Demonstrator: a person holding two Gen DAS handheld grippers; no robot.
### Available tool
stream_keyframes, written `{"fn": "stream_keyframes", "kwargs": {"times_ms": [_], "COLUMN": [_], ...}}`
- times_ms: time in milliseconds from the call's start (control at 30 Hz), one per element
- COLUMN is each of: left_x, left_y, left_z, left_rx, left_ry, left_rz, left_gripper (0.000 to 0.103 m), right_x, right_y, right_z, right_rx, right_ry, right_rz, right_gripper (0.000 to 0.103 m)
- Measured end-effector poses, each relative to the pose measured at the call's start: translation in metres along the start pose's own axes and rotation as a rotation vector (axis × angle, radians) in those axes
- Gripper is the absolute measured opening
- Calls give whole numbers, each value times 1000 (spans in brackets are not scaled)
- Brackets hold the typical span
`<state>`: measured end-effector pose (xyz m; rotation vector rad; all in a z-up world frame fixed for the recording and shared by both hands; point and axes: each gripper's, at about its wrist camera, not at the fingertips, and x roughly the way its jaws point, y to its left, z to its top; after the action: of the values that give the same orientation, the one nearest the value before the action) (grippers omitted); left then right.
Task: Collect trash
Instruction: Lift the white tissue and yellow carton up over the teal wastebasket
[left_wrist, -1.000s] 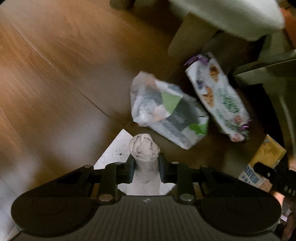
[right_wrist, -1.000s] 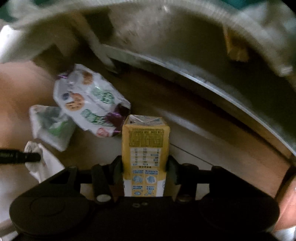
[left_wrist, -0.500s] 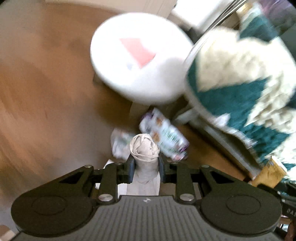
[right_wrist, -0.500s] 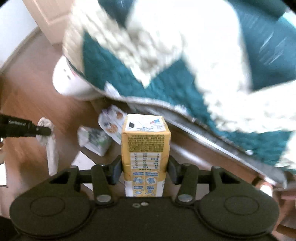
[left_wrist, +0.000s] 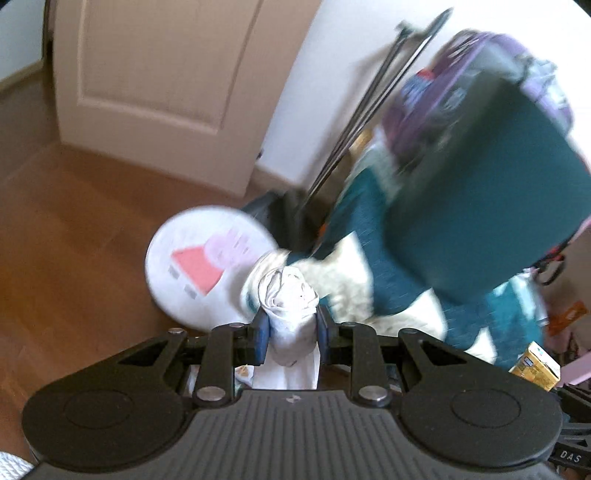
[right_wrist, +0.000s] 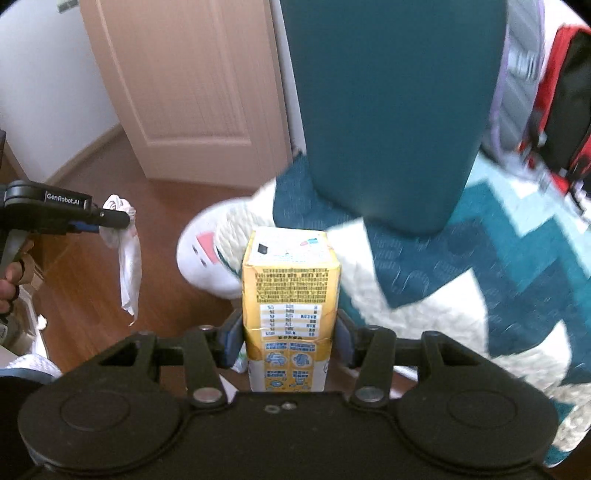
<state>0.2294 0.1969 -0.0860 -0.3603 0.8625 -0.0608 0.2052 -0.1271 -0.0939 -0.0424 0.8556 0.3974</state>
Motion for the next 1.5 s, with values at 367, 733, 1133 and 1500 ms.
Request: {"fn": "stream_keyframes", "kwargs": {"times_ms": [367, 733, 1133, 1500], "left_x": [-101, -153, -149, -49], "left_y": [-75, -160, -259, -296], "left_z": [39, 94, 159, 179], "left_rx": [79, 160, 248, 293], "left_ry": [-166, -294, -360, -239], "left_rz": [-73, -146, -199, -173], "left_gripper": [25, 25, 25, 25], "right_x": [-108, -185, -182, -118], "right_y": [-4, -18, -48, -89], "right_z": [43, 115, 197, 223], "right_rx": [-36, -68, -52, 3], "right_ry": [-207, -405, -490, -405], "right_rz": [-28, -71, -150, -141], "right_gripper": [50, 50, 50, 50]}}
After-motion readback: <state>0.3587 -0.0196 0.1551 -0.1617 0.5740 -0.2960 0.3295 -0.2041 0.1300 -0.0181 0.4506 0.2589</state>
